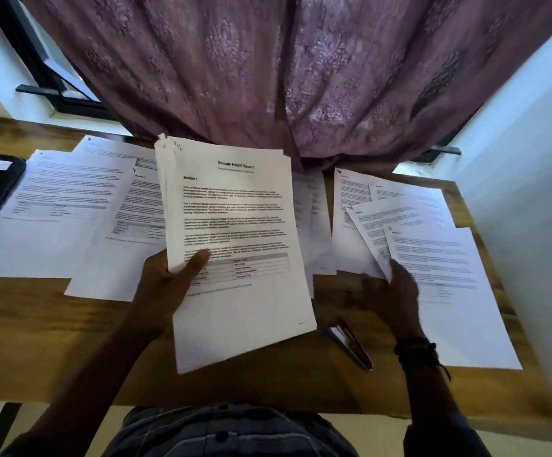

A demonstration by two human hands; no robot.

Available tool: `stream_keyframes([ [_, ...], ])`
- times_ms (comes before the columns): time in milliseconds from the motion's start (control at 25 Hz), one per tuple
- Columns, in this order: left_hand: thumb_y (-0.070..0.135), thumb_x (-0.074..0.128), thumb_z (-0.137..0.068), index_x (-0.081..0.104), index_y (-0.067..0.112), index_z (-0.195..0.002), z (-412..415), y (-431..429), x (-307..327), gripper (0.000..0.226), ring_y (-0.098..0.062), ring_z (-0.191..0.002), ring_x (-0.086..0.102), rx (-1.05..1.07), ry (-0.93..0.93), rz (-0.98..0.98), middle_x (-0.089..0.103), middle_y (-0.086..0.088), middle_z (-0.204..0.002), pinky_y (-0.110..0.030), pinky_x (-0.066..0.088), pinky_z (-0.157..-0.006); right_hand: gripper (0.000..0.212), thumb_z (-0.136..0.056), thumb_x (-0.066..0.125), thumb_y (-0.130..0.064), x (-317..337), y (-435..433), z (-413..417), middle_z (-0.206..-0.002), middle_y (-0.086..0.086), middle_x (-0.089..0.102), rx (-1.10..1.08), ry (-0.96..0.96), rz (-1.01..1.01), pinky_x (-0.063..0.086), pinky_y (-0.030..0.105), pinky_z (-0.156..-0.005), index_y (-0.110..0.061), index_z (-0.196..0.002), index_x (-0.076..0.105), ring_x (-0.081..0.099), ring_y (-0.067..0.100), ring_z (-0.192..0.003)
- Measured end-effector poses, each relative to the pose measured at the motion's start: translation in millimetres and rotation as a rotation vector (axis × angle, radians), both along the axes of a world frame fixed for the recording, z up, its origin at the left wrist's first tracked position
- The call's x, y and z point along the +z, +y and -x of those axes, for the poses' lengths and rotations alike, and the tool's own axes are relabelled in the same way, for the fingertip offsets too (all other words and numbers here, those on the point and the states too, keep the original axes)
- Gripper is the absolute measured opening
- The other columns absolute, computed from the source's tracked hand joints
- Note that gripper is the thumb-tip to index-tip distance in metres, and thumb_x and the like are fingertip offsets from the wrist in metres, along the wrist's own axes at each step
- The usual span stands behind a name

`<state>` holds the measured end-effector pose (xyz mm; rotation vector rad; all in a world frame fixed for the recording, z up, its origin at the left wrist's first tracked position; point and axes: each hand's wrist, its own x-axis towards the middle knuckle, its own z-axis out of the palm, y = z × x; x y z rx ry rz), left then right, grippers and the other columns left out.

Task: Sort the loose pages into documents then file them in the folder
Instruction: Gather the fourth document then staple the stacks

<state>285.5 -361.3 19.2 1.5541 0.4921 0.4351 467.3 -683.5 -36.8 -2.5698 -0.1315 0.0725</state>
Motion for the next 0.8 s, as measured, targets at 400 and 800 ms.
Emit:
stream_keyframes([
  [400,0.014,0.062,-0.091,0.062,0.034,-0.105,-2,-18,-3,0.025,0.007,-0.090,0.068,-0.025,0.065,-0.002,0.070,0.032,-0.092,-0.010,0.054,-0.068,0.056,-0.087,0.071,-0.032,-1,4,-3,-0.128,0.023,0.060,0.133,-0.030,-0.001,0.043,0.045,-0.100,0.003,-0.129,0.057,0.056,0.037,-0.119],
  [800,0.017,0.064,-0.090,0.065,0.024,-0.114,-3,-18,1,0.024,-0.007,-0.092,0.071,0.040,0.119,0.109,0.073,0.010,-0.103,-0.022,0.060,-0.070,0.099,-0.060,0.083,-0.060,14,-49,-79,-0.132,0.017,0.053,-0.070,0.227,0.260,0.037,0.056,-0.101,-0.022,-0.140,0.037,0.049,0.041,-0.123],
])
